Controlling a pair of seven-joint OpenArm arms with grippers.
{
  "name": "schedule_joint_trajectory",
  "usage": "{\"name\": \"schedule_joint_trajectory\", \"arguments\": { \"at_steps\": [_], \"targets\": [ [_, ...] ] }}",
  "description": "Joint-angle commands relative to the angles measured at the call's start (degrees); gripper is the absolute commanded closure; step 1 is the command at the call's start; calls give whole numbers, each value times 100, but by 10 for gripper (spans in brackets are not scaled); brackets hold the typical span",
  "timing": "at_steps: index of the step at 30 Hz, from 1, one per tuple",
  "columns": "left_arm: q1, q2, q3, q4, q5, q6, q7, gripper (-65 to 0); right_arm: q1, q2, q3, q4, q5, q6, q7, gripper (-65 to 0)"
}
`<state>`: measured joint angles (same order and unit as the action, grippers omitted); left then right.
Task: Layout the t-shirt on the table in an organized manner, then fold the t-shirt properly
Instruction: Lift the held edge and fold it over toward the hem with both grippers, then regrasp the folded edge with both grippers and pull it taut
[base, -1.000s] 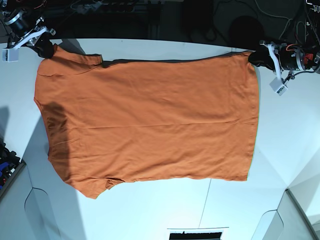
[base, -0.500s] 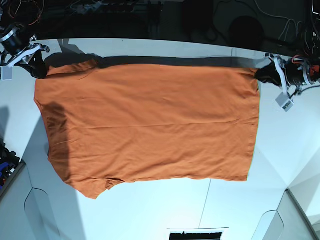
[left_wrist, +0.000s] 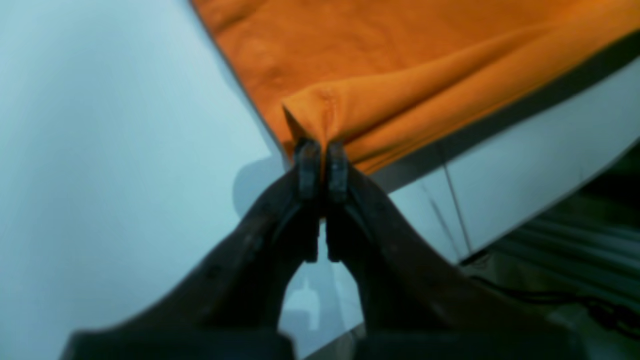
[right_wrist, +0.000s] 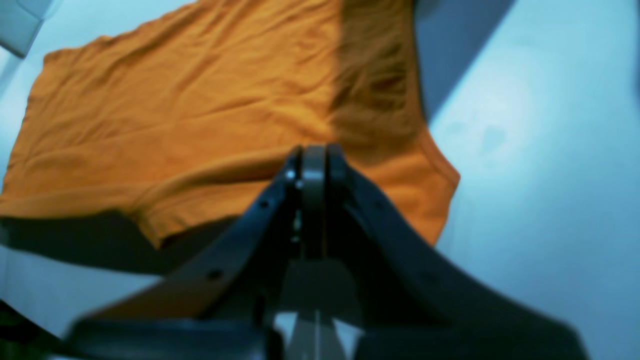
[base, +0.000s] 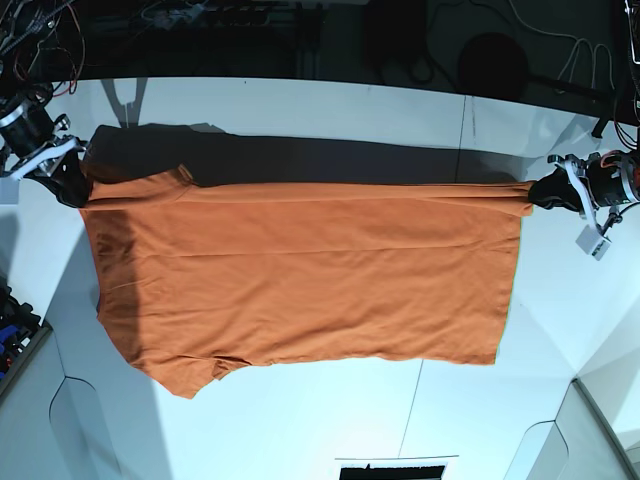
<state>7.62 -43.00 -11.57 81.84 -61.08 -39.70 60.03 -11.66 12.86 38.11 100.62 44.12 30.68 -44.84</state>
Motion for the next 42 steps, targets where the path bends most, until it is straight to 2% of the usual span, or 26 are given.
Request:
{"name": "schedule_joint_trajectory", "arguments": {
  "at_steps": [1, 4, 13, 15, 17, 19, 20, 21, 22, 28, 34, 37, 42],
  "targets": [
    [-144, -144, -2, -52, -72, -30, -118, 0, 144, 79, -50, -33, 85, 24, 140, 0],
    [-413, -142, 197, -376, -33, -30, -247, 0, 522, 76, -254, -409, 33, 24, 157, 0],
    [-1408, -133, 1001, -1261, 420, -30, -761, 0, 1379, 68, -562, -1443, -695, 24, 354, 0],
    [-1624, -96, 1200, -1453, 538, -30, -782, -83, 1504, 61, -562, -1617, -837, 24, 348, 0],
    [-1757, -59, 1364, -1609, 623, -30, -772, -210, 1530, 61, -562, -1665, -874, 22, 341, 0],
    [-1797, -39, 1447, -1700, 601, -30, -573, -322, 1530, 63, -562, -1663, -879, 20, 170, -203],
    [-1792, -31, 1458, -1709, 546, -30, -448, -338, 1530, 63, -562, -1663, -879, 20, 79, -294],
    [-1792, -17, 1456, -1709, 476, -30, -361, -338, 1530, 66, -562, -1663, -876, 17, 15, -355],
    [-1794, -22, 1456, -1705, 448, -30, -339, -337, 1530, 68, -562, -1661, -866, 15, -26, -370],
    [-1873, -229, 1281, -1593, 160, -30, -247, -337, 1458, 151, -323, -1440, -706, -7, -234, -369],
    [-1869, -466, 721, -1587, -544, -30, 205, -337, 1268, 304, 487, -1248, -372, -46, -372, -369],
    [-1805, -494, 719, -1585, -658, -30, 262, -337, 1095, 365, 732, -1250, -337, -46, -387, -369],
    [-1464, -424, 715, -1587, -713, -30, 247, -337, 560, 315, 684, -1270, -317, -68, -334, -369]
  ]
}}
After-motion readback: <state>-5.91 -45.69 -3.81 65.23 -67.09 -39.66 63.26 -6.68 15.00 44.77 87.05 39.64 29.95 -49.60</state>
